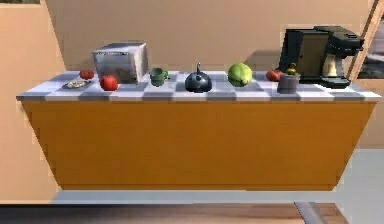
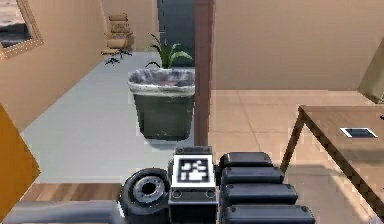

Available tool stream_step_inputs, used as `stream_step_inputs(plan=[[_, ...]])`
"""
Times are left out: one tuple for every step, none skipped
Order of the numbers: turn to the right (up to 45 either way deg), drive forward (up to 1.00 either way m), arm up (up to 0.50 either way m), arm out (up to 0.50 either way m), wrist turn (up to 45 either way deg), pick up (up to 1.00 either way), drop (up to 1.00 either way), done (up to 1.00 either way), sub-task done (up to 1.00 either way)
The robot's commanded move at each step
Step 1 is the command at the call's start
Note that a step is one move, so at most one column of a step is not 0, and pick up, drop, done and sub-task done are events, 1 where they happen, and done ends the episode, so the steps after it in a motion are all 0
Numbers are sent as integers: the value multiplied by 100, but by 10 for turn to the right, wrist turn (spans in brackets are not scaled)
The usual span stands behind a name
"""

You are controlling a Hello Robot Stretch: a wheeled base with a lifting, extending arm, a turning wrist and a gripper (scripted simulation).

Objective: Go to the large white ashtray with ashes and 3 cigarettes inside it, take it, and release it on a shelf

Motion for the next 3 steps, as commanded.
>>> stream_step_inputs(plan=[[-180,0,0,0,0,0,0,0,0],[150,0,0,0,0,0,0,0,0],[-120,0,0,0,0,0,0,0,0]])
